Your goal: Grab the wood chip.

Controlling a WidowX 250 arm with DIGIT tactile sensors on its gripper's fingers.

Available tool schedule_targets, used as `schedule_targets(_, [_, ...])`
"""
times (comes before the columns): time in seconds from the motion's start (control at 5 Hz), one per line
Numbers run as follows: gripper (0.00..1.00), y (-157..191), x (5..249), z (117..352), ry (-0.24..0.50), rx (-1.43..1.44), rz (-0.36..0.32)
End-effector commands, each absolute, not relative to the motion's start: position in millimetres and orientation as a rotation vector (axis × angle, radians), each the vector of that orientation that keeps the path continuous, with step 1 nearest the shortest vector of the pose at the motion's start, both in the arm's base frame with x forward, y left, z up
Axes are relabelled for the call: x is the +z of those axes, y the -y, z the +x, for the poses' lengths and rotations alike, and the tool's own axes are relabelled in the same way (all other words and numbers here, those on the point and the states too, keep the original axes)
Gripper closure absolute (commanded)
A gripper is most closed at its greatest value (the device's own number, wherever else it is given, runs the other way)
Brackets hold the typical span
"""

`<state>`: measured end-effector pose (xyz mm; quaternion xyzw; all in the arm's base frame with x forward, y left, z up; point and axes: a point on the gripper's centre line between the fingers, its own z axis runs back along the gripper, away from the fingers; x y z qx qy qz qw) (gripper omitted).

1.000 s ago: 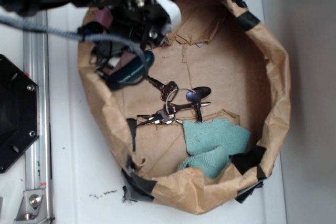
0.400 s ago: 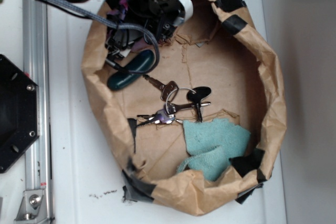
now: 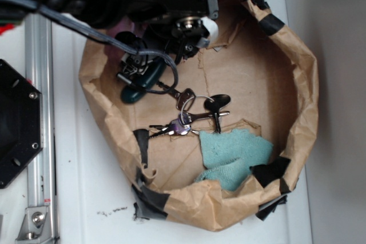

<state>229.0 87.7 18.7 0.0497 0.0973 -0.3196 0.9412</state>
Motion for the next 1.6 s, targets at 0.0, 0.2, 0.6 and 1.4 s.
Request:
schedule_targets(0.0, [0.0, -83.2, 13.8, 244.3, -0.179, -0.636, 0.129])
schedule_targets(0.2, [1.0, -79.3, 8.1, 244.1, -0.178, -0.602, 0.128])
schedule_targets(0.6, [1.0, -75.6, 2.5, 242.6, -0.175, -0.599, 0.13])
schedule_targets(1.4, [1.0, -57.9, 60.6, 245.5, 0.024, -0.454, 0.112])
